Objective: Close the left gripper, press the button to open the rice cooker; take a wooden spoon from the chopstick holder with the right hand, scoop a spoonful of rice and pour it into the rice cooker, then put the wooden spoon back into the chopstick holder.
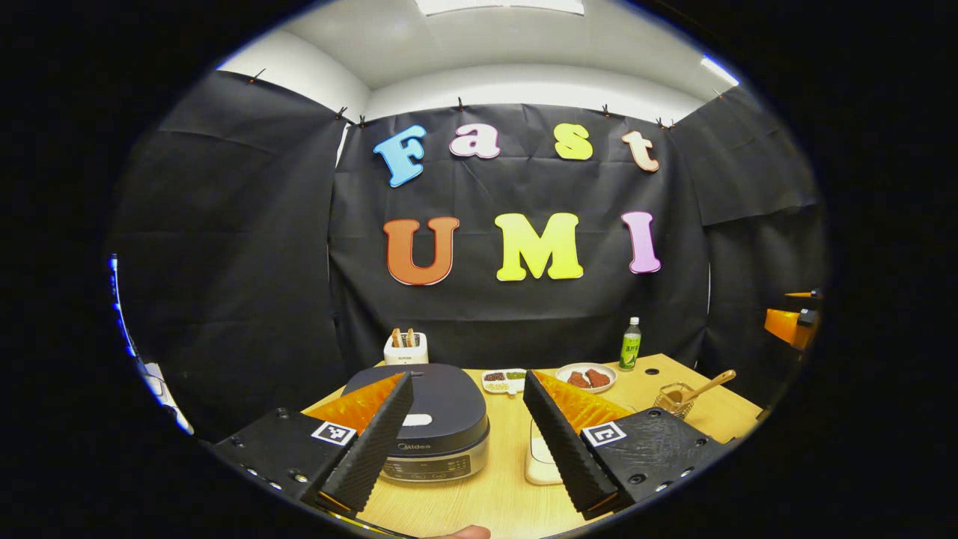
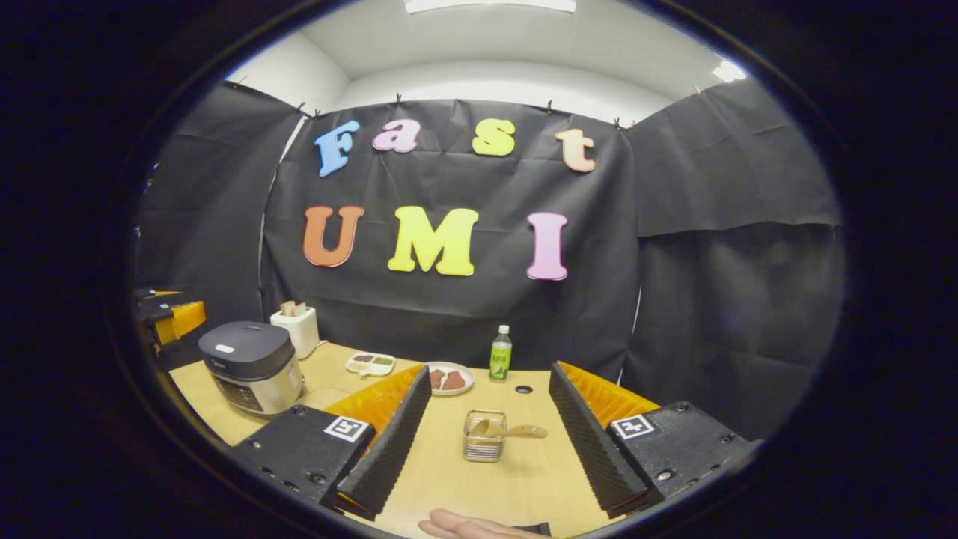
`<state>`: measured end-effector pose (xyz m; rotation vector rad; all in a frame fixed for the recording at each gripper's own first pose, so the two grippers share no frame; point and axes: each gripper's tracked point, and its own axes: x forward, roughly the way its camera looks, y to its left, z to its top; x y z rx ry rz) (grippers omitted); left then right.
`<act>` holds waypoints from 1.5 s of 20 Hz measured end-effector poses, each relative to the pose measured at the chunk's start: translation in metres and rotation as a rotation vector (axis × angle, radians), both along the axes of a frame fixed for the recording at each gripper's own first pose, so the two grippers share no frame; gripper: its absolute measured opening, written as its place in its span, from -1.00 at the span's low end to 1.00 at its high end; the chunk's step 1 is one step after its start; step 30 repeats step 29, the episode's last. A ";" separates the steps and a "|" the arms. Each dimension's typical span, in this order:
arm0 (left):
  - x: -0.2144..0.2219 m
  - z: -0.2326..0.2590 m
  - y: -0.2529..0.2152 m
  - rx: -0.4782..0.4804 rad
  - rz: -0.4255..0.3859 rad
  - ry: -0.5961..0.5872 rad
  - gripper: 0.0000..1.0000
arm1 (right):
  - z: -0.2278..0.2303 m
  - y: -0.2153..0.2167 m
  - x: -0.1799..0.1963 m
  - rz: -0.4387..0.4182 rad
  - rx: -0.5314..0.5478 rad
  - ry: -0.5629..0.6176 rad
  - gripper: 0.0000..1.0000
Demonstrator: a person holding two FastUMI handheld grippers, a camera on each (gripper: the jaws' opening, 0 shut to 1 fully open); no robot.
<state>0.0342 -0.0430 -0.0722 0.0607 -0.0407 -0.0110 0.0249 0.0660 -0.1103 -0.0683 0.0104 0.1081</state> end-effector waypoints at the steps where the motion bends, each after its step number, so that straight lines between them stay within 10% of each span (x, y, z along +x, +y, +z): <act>1: -0.003 0.006 -0.003 0.000 -0.006 -0.007 0.89 | 0.005 -0.005 -0.003 -0.010 0.003 -0.008 0.86; 23: -0.035 0.020 -0.016 0.029 0.036 -0.032 0.69 | 0.028 -0.024 -0.029 -0.036 0.043 -0.067 0.84; 30: -0.030 0.025 -0.001 0.038 0.090 -0.070 0.93 | 0.028 -0.004 -0.014 0.016 0.052 -0.081 0.84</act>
